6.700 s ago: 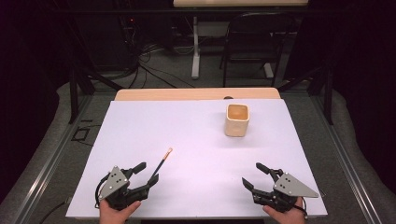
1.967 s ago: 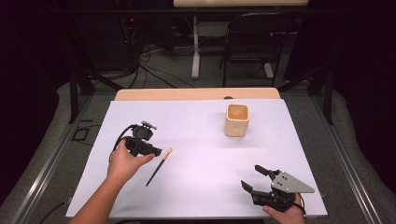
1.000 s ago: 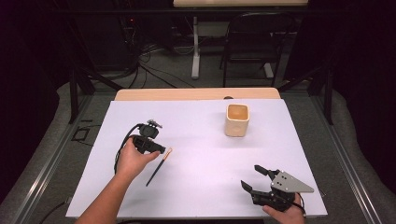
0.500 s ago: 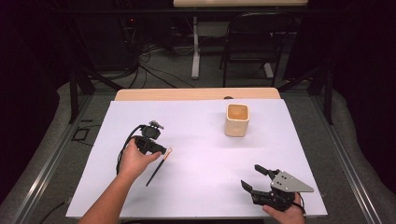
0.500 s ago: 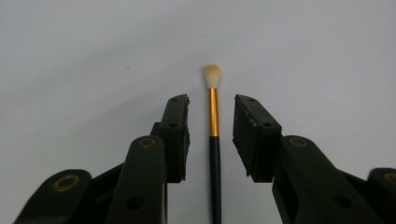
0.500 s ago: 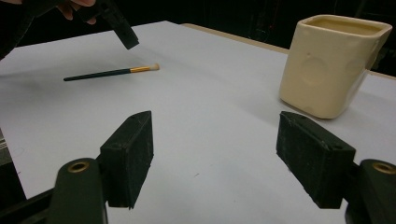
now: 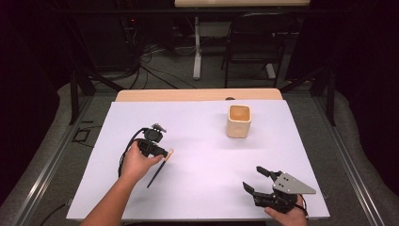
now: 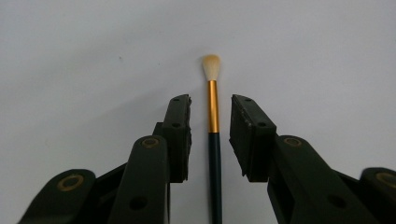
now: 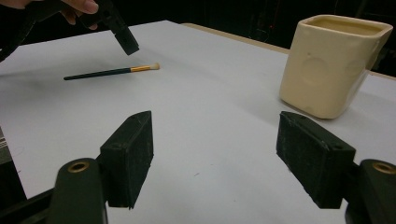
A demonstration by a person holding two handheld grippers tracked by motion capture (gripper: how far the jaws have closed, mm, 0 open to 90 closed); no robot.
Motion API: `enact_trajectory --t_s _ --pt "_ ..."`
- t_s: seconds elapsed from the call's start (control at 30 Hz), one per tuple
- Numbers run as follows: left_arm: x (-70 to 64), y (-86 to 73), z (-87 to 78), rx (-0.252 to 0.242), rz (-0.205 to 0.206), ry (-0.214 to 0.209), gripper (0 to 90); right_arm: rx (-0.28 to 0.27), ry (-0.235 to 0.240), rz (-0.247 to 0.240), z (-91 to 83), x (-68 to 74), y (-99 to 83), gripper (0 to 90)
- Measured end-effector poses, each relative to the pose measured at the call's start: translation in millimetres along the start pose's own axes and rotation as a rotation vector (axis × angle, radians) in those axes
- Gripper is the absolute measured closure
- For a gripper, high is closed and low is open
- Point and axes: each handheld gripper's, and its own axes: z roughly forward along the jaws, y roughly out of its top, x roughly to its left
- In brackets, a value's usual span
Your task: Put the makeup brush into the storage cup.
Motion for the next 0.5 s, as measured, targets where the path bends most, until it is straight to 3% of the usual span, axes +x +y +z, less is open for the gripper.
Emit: enact_trajectory --t_s 0.5 --pt "-3.3 -1.1 12.2 0.033 0.005 0.004 72.3 0.0 0.002 0.007 -0.8 0.2 0.4 27.3"
